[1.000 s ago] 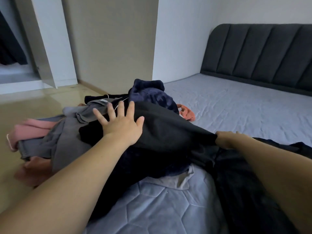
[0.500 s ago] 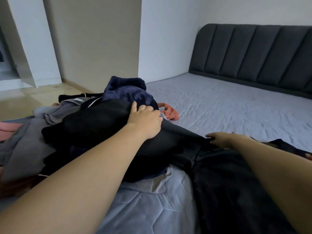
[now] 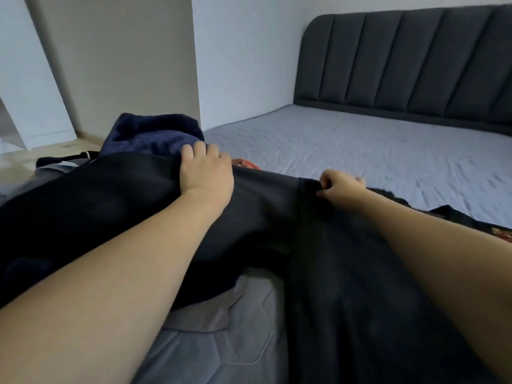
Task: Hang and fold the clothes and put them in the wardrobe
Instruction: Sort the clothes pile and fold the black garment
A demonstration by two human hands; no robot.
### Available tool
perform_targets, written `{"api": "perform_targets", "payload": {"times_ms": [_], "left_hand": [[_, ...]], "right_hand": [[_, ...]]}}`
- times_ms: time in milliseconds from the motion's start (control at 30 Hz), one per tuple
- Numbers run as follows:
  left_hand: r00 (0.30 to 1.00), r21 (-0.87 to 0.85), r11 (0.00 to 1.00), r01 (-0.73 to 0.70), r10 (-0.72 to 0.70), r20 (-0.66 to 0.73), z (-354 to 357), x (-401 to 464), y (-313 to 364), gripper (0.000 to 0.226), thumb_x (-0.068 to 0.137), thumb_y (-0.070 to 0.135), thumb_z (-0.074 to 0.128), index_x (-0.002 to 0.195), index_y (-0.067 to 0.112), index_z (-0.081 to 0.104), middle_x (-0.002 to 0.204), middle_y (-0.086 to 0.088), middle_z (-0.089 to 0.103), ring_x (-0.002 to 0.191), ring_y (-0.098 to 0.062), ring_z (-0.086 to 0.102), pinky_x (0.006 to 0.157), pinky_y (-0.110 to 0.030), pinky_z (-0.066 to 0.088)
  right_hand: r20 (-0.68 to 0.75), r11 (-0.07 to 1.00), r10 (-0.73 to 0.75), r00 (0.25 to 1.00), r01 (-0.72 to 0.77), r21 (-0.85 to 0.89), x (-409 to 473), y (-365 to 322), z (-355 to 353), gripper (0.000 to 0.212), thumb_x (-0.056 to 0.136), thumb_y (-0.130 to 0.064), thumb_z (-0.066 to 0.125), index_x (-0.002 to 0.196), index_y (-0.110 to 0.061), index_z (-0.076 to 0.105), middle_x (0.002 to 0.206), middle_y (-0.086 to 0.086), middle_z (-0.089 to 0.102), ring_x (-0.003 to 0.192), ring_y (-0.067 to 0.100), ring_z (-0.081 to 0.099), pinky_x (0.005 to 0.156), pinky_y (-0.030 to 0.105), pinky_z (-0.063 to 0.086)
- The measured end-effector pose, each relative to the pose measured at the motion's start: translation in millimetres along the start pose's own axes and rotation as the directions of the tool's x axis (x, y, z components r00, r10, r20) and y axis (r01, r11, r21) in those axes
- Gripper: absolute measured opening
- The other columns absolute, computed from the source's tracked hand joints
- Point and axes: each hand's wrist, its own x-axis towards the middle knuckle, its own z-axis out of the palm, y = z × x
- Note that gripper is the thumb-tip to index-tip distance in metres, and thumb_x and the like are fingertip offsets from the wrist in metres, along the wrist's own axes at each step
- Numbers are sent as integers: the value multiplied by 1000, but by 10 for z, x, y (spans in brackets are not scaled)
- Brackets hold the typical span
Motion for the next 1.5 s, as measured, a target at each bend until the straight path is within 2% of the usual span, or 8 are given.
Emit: {"api": "perform_targets", "payload": {"times_ms": [133, 267, 367, 800, 900, 1067, 1333, 1500], "left_hand": [[953, -181, 944, -276, 245, -177, 166, -402, 760, 47, 90, 26, 35, 133, 13, 46, 142, -12, 40, 130, -35, 34, 117, -54, 10], [840, -489, 867, -94, 333, 429, 742, -882, 1067, 70, 94, 68, 12, 156, 36, 7, 165, 3, -4, 150, -21, -14, 113, -54, -23], [774, -494, 870, 3, 311, 551, 1016, -859, 1113, 79, 82, 82, 2, 152, 46, -5, 163, 6, -15, 147, -19, -25, 111, -53, -27], [740, 129, 970, -207, 69, 669, 105, -739, 1719, 61, 100, 41, 11, 157, 23, -5, 164, -4, -8, 151, -33, -4, 113, -66, -9], [782, -122, 985, -125, 174, 598, -287, -957, 2160, 63, 97, 25, 26, 157, 25, 5, 164, -5, -3, 150, -33, 3, 116, -63, -1], [710, -464, 869, -174, 437, 552, -1027, -1683, 3089, 63, 97, 62, 11, 155, 39, 7, 164, 6, -4, 150, -29, -6, 115, -63, -7], [501, -497, 829, -257, 554, 664, -1647, -1996, 3975, 66, 94, 71, 15, 151, 48, -6, 163, 12, -14, 150, -27, -11, 114, -67, 1], [517, -457, 869, -190, 484, 706, -1610, -1942, 3797, 68, 90, 77, 13, 150, 51, -7, 162, 12, -15, 150, -24, -13, 115, -66, 2]], "right_hand": [[-112, 907, -233, 966, 174, -382, -175, 152, 433, 36, 90, -44, 57, 121, -28, 48, 130, -1, 45, 125, 25, 40, 107, 41, 20], [-32, 909, -174, 984, 149, -389, -434, 622, 763, 55, 98, -53, 30, 149, -31, 26, 156, -2, 24, 144, 19, 19, 118, 44, 3], [23, 954, -26, 999, 32, -299, -563, 1087, 769, 65, 93, -62, 17, 153, -37, 9, 162, -5, 5, 149, 14, -1, 120, 46, -5], [316, 939, 240, 918, -137, -314, -1967, 2396, -162, 68, 93, -69, 13, 152, -40, -2, 162, -7, -8, 148, 15, -10, 118, 43, -8], [255, 921, 309, 916, -222, -319, -2511, 2942, -416, 68, 92, -70, 10, 152, -41, -4, 162, -11, -9, 148, 15, -12, 116, 47, -11], [99, 863, 396, 913, -333, -380, -3320, 3662, -785, 75, 88, -72, 3, 154, -35, 0, 162, -8, -6, 148, 15, -11, 114, 50, -19], [171, 812, 555, 814, -485, -324, -3879, 4218, -1307, 78, 90, -73, 15, 155, -31, 5, 161, 3, 15, 147, 25, 16, 118, 54, -4], [86, 930, 316, 945, -291, -223, -3773, 3978, -1228, 72, 93, -68, 15, 153, -34, -3, 162, -4, -6, 149, 18, -7, 115, 52, -12]]}}
